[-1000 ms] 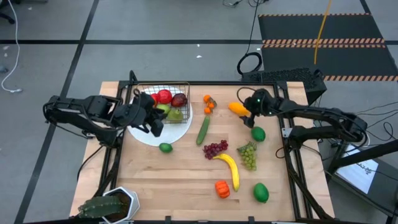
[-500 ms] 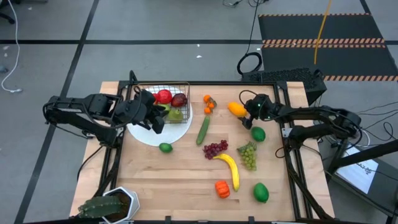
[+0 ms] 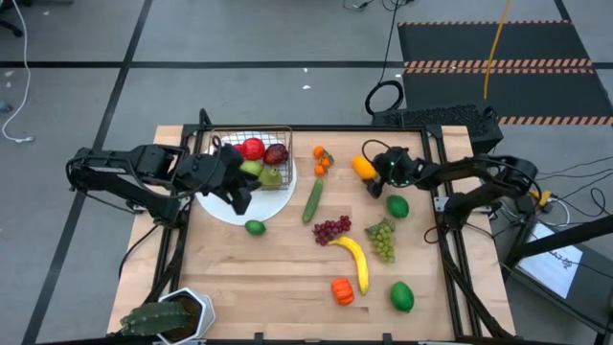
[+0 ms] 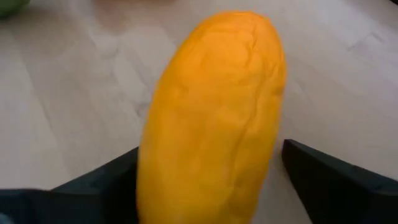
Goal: Build produce basket
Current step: Put the mango into the wired basket
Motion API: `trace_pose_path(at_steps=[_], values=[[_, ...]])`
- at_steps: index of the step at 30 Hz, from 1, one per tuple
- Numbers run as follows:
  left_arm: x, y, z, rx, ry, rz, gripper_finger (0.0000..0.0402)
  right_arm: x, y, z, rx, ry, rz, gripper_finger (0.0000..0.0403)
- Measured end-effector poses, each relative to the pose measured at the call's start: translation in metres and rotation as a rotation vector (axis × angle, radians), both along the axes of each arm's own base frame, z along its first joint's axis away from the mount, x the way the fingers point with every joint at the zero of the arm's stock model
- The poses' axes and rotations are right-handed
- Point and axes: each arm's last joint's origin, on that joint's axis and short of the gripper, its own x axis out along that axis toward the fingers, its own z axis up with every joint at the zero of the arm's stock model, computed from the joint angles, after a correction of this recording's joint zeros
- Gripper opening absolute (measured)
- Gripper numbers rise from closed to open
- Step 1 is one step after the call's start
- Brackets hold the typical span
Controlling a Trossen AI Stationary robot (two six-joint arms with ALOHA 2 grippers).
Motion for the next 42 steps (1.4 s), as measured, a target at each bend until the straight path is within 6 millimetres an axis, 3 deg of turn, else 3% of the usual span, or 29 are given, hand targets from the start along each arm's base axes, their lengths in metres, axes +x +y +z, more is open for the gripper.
trace_pose_path(at_steps=[6,11,21,29,42], values=[[0.001,0.001,0.000,0.009,-0.001,-0.012,0.0108,0.000,0.000,0.000,0.029,-0.025,-0.040,0.0238],[0.002,0.006,0.002,0.017,-0.016,0.003,0.0108,0.000,0.001,0.004,0.061,-0.057,-0.048,0.0202],[0.006,0.016,0.007,0.032,-0.084,0.086,0.0108,0.001,0.006,0.029,0.134,-0.251,0.010,0.0218],[0.006,0.024,0.008,0.092,-0.092,0.186,0.0108,0.001,0.014,0.072,0.338,-0.600,0.091,0.0210],[0.007,0.028,0.009,0.103,-0.104,0.199,0.0108,-0.013,0.033,0.133,0.352,-0.918,0.177,0.0208]])
